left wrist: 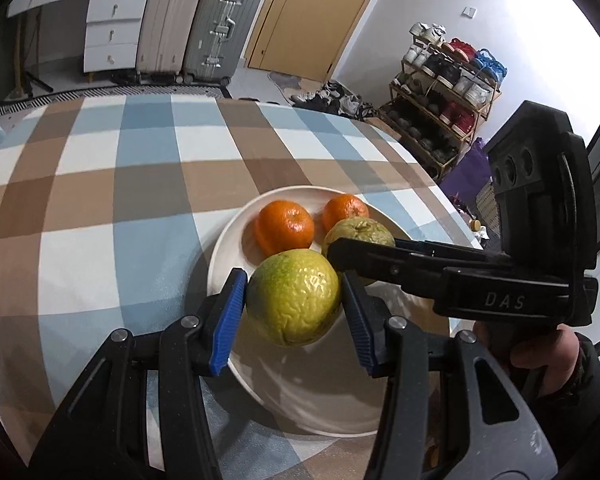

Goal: Organize fruits
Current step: 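Open both tools to set the two fruits beside the oranges on the plate, then withdraw both tools and move the left tool toward the dark purple plum, then close the left tool on the dark purple plum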

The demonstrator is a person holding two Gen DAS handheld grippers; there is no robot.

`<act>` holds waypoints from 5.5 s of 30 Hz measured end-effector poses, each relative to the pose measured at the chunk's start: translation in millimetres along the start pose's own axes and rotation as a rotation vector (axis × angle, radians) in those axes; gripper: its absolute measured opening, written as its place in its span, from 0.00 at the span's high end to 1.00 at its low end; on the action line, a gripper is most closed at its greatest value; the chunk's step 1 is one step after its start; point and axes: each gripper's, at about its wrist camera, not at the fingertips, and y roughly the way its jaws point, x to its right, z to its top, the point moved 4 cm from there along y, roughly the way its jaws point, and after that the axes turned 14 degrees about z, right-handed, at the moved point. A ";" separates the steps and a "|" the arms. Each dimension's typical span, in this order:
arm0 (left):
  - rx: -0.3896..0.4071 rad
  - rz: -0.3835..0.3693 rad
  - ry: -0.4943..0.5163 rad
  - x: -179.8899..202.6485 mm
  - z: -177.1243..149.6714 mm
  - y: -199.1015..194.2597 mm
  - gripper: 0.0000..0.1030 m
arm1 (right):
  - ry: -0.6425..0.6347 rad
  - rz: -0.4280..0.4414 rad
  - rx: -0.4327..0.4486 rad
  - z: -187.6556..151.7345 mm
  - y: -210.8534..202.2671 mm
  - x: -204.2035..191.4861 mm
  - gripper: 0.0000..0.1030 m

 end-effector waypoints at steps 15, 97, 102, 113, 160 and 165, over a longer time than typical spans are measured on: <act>0.051 0.039 -0.009 -1.2 4.6 -16.2 0.23 | 0.017 0.019 0.052 0.4 -16.4 -1.3 0.33; 0.022 0.151 0.153 109.7 -221.4 -141.8 0.19 | -0.217 -0.151 0.356 -232.2 -200.3 -93.6 0.00; -0.018 0.121 0.140 109.2 -221.7 -135.2 0.41 | -0.211 -0.148 0.350 -234.7 -199.6 -90.6 0.00; -0.062 0.036 0.140 114.5 -225.2 -135.7 0.80 | -0.191 -0.151 0.357 -237.0 -202.2 -84.5 0.00; 0.040 0.001 0.022 51.3 -186.1 -172.8 0.80 | 0.026 -0.060 0.109 -198.4 -123.5 -39.7 0.56; 0.041 0.009 0.014 48.8 -184.2 -172.2 0.80 | 0.066 -0.058 0.099 -200.2 -121.1 -29.9 0.73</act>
